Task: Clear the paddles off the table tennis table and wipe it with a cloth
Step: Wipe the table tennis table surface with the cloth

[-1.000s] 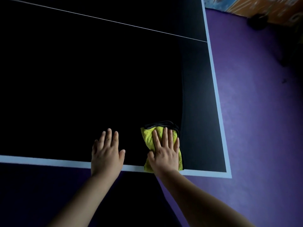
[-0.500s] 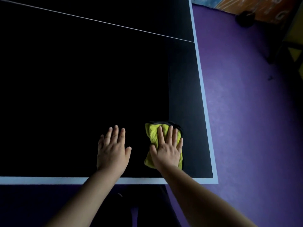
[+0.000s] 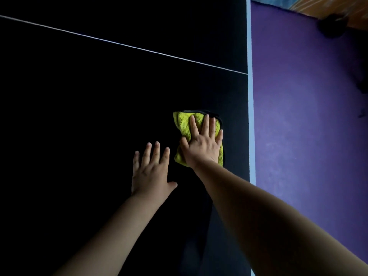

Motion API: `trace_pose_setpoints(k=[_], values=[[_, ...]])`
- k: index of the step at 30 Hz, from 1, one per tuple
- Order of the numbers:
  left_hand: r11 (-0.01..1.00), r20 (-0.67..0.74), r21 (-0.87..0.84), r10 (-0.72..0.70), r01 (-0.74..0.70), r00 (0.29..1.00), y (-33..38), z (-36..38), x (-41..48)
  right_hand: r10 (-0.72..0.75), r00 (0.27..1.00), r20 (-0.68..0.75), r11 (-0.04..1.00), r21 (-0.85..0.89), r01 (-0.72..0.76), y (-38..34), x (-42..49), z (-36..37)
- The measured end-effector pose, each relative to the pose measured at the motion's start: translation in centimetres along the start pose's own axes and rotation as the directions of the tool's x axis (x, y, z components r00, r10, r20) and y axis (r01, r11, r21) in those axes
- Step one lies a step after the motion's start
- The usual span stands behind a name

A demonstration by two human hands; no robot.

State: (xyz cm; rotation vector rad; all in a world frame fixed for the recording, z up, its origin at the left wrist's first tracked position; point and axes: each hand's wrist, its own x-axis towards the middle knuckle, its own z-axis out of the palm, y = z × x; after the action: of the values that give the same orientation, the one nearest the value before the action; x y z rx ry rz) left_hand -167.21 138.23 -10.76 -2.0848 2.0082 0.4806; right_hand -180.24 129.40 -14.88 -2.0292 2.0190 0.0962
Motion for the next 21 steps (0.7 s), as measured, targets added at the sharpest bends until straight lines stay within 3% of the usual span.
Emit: trace_pose_setpoints(k=[5, 12, 21], values=[[1.0, 0.012, 0.024, -0.015, 0.015, 1.0, 2.1, -1.7, 6.2, -0.039, 0.998, -0.046, 0.999, 0.027, 0.04, 0.5, 10.5, -1.7], [0.996, 0.155, 0.089, -0.012, -0.001, 0.988, 3.3, -2.0, 9.6, -0.067, 0.995, -0.072, 0.997, 0.045, 0.07, 1.1, 22.9, -4.2], [0.993, 0.254, 0.116, -0.056, 0.027, 0.966, 3.8, -2.7, 9.8, -0.31, 0.951, 0.007, 0.951, -0.014, 0.31, 5.8, 28.0, -7.1]])
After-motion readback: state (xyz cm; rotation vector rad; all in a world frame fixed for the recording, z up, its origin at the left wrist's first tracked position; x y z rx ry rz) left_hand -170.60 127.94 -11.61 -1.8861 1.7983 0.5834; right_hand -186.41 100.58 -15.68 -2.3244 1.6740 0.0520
